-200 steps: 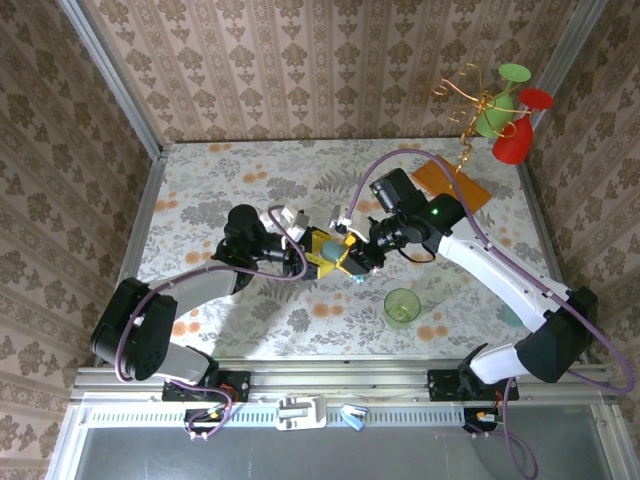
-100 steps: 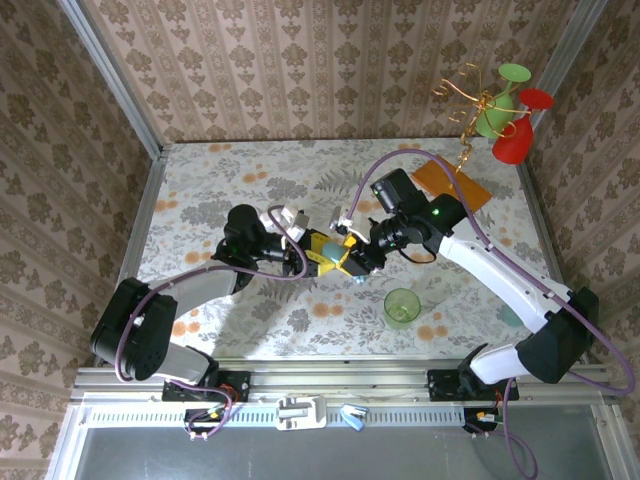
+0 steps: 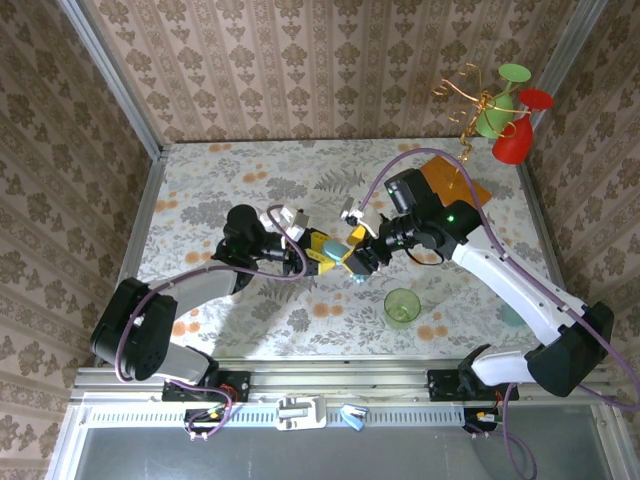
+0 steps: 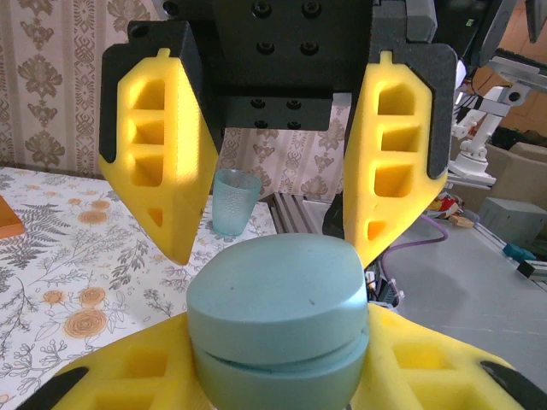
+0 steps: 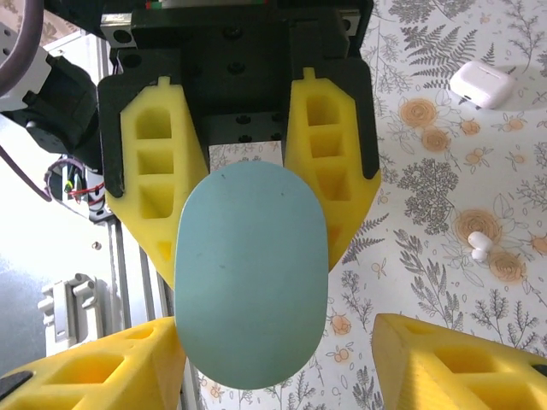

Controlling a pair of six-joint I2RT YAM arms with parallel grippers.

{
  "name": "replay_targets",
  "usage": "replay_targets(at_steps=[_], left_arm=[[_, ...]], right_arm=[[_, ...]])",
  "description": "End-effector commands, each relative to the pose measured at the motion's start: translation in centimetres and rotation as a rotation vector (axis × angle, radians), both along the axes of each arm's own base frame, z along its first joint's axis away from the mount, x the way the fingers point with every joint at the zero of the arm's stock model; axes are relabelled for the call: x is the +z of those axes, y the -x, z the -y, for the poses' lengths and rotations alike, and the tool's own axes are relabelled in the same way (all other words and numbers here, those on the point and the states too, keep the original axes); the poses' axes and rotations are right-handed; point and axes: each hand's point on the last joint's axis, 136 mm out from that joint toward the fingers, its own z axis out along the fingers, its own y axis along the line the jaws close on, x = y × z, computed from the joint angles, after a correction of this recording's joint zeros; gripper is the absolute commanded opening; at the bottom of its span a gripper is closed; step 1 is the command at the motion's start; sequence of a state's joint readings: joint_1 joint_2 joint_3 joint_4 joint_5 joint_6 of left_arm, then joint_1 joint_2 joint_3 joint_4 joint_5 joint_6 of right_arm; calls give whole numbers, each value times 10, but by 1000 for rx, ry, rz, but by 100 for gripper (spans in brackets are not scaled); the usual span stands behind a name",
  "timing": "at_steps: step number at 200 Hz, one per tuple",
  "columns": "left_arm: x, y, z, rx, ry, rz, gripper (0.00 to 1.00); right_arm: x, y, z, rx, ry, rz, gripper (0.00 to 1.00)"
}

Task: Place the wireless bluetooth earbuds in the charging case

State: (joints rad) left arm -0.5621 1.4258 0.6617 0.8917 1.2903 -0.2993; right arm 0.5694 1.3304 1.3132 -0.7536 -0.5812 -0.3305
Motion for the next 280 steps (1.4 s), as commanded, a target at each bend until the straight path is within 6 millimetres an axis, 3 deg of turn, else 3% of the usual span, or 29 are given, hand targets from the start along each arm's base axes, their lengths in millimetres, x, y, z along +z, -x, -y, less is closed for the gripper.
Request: replay_targets(at_steps=[1, 83, 122, 152, 171, 203, 229, 253, 280], left_arm=[[10, 14, -2, -65, 32, 56, 29], [10, 13, -2, -60, 38, 64, 29], [10, 10, -2, -43, 41, 67, 29], [8, -2, -2, 23, 46, 81, 29], [6, -15, -3, 98, 55, 98, 29], [10, -33, -8, 203, 79, 126, 29], [11, -55, -18, 347, 99, 158, 29], [13, -72, -30, 482, 109, 194, 28], [17, -80, -40, 583, 111, 250, 28]], right_arm=[[7, -24, 9, -113, -11, 57, 59], [17, -44, 23, -241, -48, 103, 61], [23, -25, 12, -134, -113, 71, 66], [33, -15, 11, -108, -165, 80, 76], [48, -17, 12, -137, -218, 136, 83], [57, -22, 21, -214, -241, 174, 86], [62, -39, 34, -370, -288, 210, 86], [62, -70, 69, -700, -308, 198, 86], [33, -83, 90, -916, -246, 68, 86]])
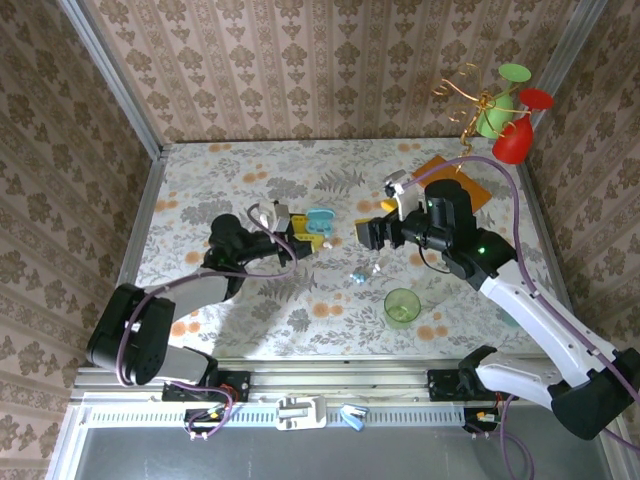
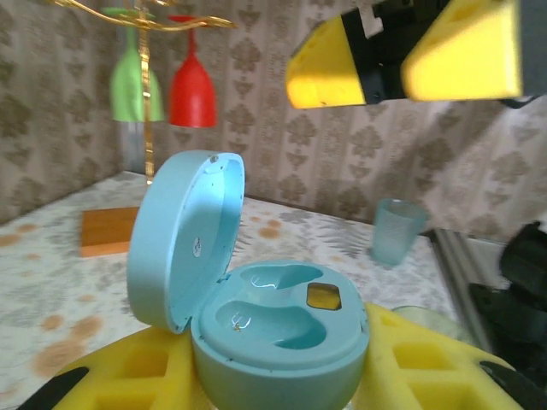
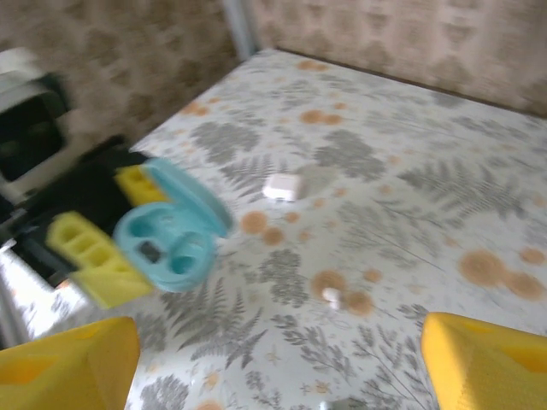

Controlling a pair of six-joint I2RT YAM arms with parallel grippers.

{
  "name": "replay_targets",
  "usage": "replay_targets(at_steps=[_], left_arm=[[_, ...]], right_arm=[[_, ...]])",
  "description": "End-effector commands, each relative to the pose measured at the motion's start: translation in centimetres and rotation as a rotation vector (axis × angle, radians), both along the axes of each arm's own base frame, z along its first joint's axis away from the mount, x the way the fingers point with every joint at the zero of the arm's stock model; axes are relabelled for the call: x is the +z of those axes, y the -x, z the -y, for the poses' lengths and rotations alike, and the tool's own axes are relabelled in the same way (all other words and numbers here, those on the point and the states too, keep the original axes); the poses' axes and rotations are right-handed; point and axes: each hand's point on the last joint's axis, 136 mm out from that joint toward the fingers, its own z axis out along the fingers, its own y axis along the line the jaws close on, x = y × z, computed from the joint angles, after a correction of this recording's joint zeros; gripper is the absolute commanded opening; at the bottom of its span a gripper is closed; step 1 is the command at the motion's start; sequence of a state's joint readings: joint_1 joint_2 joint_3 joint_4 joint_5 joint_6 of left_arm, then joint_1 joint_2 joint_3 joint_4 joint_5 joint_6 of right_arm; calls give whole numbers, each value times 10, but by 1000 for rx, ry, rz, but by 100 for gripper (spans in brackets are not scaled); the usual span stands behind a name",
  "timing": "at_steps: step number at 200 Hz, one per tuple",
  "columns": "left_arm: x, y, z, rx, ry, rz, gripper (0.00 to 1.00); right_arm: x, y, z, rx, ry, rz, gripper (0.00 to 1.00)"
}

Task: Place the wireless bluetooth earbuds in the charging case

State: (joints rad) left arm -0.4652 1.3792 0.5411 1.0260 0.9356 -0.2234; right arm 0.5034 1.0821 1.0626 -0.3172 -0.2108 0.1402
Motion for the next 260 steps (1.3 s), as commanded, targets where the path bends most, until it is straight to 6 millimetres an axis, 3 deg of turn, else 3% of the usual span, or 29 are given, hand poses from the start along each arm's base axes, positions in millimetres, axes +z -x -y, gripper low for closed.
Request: replay_targets(at_steps=[1, 42, 79, 84, 131, 191, 214, 260], left_arm=[[22, -11, -11, 134, 31, 140, 28], [29, -10, -16, 169, 43, 170, 28], [33, -12, -26, 195, 56, 175, 28], [34, -12, -26, 196, 58, 178, 28], [33, -9, -28, 188, 60, 173, 28], [31, -8, -29, 185, 63, 166, 28], [31, -9, -30, 186, 62, 166, 28], [30, -9, -30, 189, 61, 164, 28]], right_arm=[[-10, -23, 32, -290, -56, -97, 86], [-89, -26, 38, -441, 18, -385, 83], [-150, -14, 37, -501, 142, -590, 67], [-165, -13, 35, -504, 173, -630, 63], [-219, 1, 17, -449, 252, -818, 52], [-260, 4, -5, -395, 259, -937, 42], [-268, 5, -7, -384, 265, -953, 34], [-279, 7, -15, -356, 249, -992, 31]])
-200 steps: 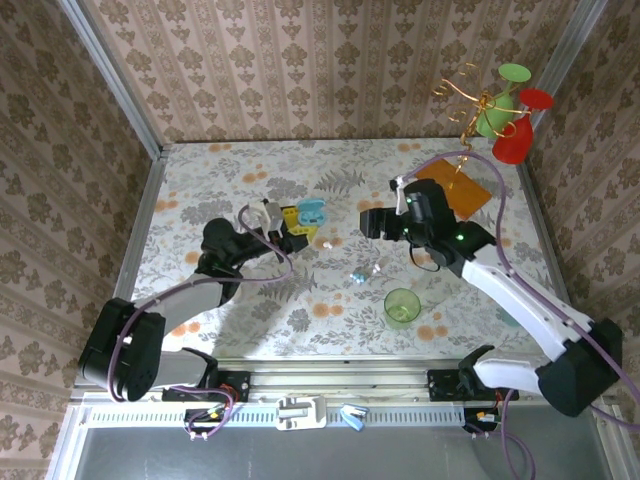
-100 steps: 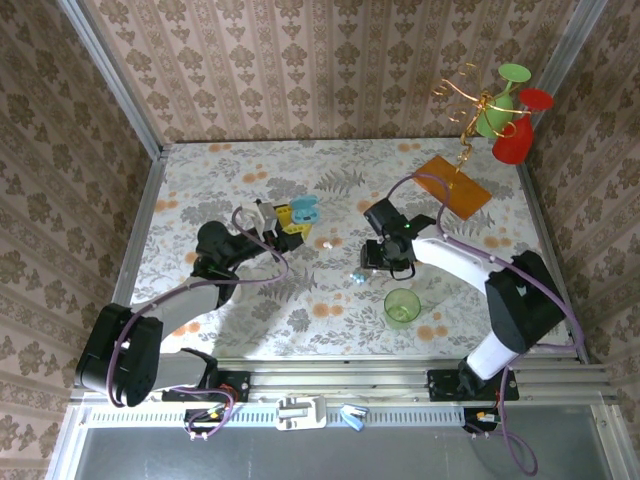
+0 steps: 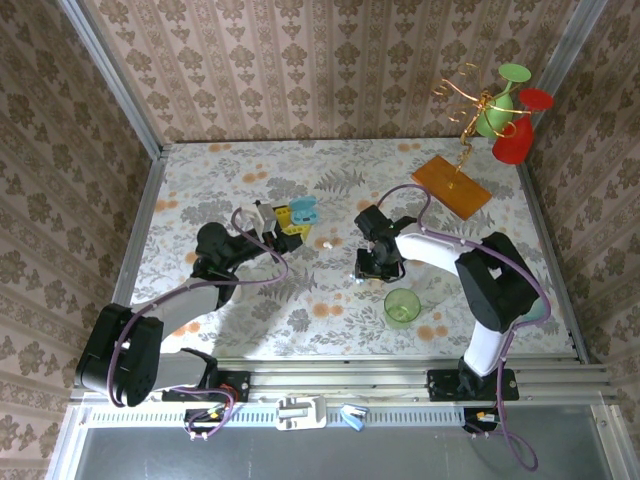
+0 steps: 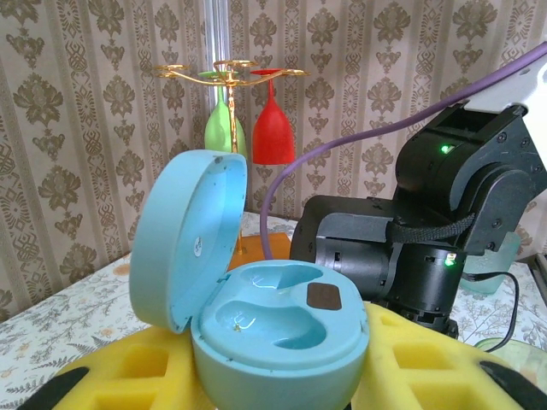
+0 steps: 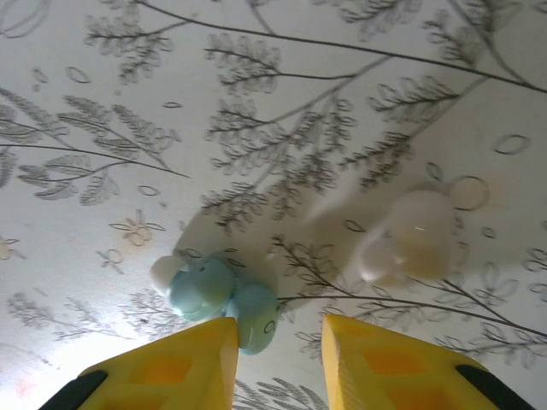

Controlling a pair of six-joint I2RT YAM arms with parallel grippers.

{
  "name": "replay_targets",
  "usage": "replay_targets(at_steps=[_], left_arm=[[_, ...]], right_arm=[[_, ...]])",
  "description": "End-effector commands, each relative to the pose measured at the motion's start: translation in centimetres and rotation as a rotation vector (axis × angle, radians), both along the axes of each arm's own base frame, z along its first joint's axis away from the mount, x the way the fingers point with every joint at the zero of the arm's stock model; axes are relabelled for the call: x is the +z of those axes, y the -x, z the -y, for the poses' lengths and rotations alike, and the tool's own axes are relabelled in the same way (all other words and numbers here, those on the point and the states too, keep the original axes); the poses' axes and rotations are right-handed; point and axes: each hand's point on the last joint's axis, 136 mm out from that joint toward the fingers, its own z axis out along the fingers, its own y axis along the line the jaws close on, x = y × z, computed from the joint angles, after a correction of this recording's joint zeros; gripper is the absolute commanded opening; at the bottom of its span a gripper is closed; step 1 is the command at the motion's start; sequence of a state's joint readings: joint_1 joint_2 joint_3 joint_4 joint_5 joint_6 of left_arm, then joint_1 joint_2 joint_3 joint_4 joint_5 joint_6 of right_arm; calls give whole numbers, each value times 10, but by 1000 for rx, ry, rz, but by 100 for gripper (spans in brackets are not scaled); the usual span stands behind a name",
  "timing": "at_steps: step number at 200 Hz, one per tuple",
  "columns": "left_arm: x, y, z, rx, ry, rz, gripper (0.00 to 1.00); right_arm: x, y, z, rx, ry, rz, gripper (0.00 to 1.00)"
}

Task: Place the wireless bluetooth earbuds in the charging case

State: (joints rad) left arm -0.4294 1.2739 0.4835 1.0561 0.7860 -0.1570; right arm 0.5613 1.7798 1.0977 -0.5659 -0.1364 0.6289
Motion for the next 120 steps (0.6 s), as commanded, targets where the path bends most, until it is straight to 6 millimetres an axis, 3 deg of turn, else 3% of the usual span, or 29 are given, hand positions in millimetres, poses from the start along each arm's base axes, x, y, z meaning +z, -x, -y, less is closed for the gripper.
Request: replay_targets(at_steps=[1, 80, 120], left_arm=[[9, 5, -5, -3, 21, 41, 28], [10, 5, -5, -2, 21, 41, 28], [9, 3, -5, -4, 18, 38, 28]], right_arm=[[-2, -1, -10, 8, -33, -15, 31], [-14, -4, -15, -2, -51, -22, 27], [-11, -7, -12, -6, -37, -2, 21]])
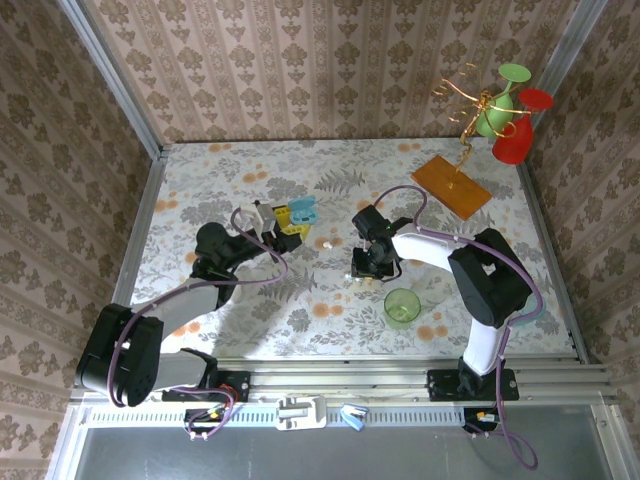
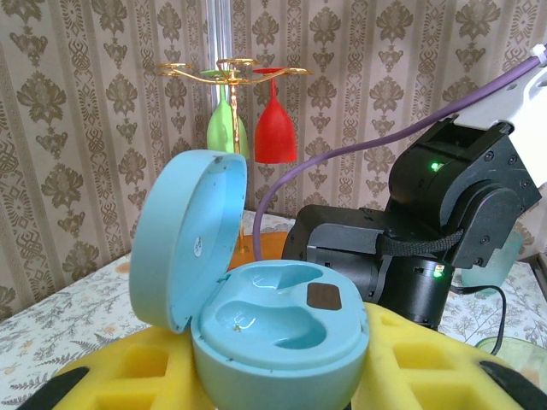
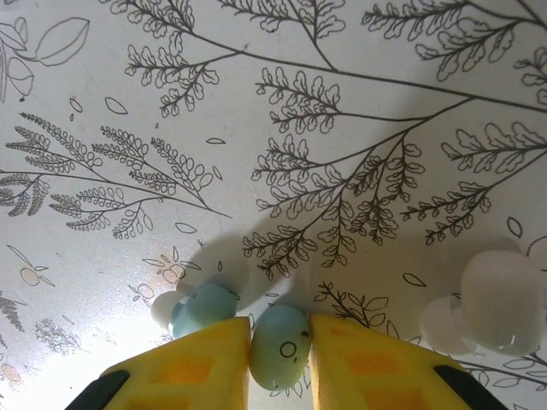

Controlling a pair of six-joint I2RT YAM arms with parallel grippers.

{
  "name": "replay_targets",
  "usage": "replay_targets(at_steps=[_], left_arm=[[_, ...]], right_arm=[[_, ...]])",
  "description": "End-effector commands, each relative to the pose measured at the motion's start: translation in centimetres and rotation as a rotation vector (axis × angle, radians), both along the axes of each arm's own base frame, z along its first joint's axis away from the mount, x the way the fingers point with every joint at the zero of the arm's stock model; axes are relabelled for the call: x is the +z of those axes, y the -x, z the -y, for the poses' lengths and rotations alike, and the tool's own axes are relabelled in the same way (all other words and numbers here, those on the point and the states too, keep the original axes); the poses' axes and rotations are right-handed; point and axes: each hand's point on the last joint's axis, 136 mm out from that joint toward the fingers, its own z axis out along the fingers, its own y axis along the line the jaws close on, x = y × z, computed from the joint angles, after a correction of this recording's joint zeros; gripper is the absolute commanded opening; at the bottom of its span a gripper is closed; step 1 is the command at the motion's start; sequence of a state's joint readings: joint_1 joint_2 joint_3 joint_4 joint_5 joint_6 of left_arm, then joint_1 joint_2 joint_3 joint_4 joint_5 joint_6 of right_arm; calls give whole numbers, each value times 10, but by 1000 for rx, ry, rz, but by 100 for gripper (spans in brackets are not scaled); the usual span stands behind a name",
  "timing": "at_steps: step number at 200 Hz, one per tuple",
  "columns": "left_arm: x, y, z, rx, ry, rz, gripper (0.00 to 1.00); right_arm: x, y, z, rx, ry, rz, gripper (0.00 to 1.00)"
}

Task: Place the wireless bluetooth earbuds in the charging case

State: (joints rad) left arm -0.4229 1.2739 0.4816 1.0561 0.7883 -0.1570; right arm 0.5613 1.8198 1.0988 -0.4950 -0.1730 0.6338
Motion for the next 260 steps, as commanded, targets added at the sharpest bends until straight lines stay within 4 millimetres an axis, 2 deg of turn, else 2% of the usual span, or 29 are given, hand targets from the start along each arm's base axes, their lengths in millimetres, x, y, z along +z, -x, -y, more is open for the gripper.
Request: replay_targets(at_steps=[1, 44, 47, 75, 138, 226, 241, 260], left_arm=[[10, 4, -3, -9, 20, 40, 28], [8, 2, -2, -7, 18, 34, 28], [9, 2, -2, -7, 19, 35, 28], [8, 1, -2, -5, 18, 33, 28], [-1, -7, -2, 22, 4, 17, 28], [-27, -29, 4, 48, -18, -8, 27], [-33, -33, 6, 48, -31, -10, 27], [-39, -37, 10, 49, -50, -5, 27]], right_arm=[[-2, 0, 0, -9, 10, -7, 21], [15, -9, 7, 1, 52, 60, 18], [14, -5, 10, 3, 69, 46, 18], [29, -8, 23, -4, 155, 96, 17], [78, -17, 52, -87, 371, 250, 15], [158, -19, 25, -1, 349, 425, 15], [171, -17, 15, 20, 321, 450, 15], [188, -15, -8, 66, 238, 501, 15]])
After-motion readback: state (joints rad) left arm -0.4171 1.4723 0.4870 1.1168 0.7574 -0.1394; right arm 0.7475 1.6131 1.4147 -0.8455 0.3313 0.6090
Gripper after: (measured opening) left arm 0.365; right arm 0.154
